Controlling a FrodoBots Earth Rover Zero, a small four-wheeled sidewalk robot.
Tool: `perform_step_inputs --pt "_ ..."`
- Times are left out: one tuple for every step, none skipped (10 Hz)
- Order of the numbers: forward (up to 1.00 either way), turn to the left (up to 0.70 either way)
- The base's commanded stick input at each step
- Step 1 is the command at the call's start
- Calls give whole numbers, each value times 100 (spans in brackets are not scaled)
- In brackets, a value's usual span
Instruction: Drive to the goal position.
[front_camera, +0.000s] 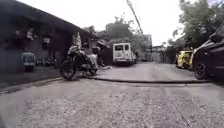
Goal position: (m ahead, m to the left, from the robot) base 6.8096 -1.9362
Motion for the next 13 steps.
perform_step_inputs --pt "100 0" --pt "100 0" --pt "100 0" --pt "100 0" --pt "100 0" --pt "100 0" --pt "100 0" --pt "100 0" --pt "100 0" --pt "100 0" --pt "100 0" --pt "100 0" --pt "100 27"
